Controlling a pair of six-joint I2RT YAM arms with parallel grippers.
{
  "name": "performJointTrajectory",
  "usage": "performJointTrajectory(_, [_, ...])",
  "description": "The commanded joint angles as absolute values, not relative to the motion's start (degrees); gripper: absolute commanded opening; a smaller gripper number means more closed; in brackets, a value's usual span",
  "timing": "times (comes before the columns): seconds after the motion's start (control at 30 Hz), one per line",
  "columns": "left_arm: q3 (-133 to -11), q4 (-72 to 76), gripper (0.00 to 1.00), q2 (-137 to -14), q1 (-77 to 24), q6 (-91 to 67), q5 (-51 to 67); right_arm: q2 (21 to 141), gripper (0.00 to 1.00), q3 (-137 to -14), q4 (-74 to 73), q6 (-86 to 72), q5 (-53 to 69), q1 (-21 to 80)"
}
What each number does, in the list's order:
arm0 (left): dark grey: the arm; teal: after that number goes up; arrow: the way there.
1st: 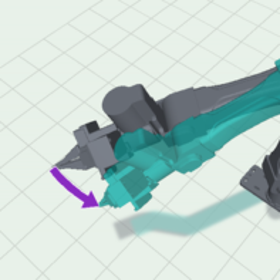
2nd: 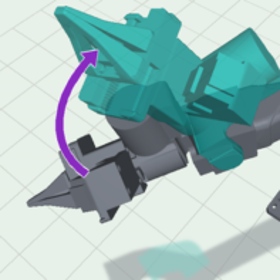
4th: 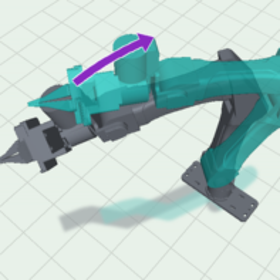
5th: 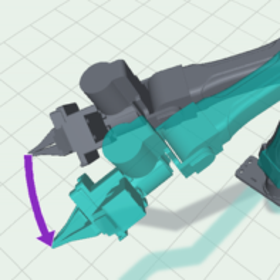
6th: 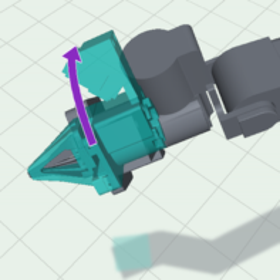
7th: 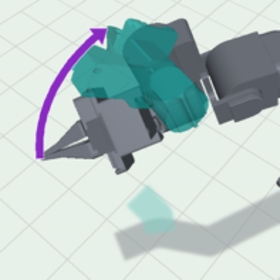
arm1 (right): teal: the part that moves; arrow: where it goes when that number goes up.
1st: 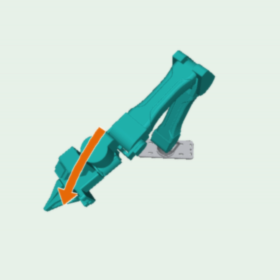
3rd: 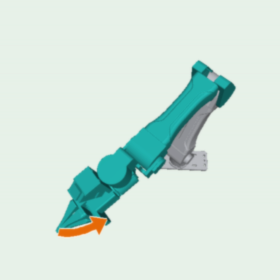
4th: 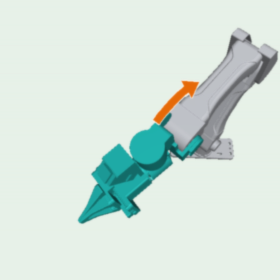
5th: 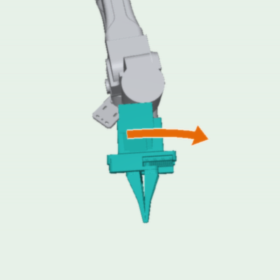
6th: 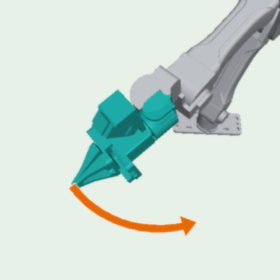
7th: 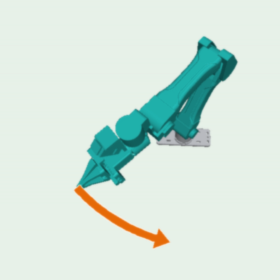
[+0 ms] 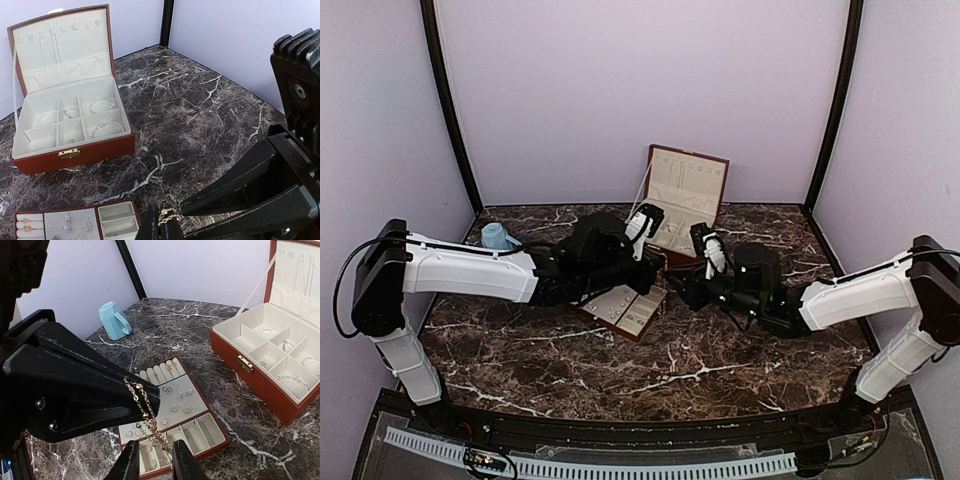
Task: Organize the mixed jewelry
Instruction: Pass from the left arm to the right
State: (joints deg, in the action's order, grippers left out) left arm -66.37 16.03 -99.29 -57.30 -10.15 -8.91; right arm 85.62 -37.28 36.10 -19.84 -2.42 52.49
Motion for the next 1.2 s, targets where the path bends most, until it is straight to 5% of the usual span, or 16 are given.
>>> performJointTrajectory(0.0, [-65.99, 15.56, 0.00, -95.37, -57.57, -10.73, -8.51, 87.57, 0.22, -39.72, 39.55, -18.84, -3.65, 52.91])
performJointTrajectory(1.17, [-64.55, 16.79, 0.00, -94.37, -57.57, -13.89, -6.16, 92.37, 0.13, -42.02, 44.21, -16.80, -5.15, 52.91])
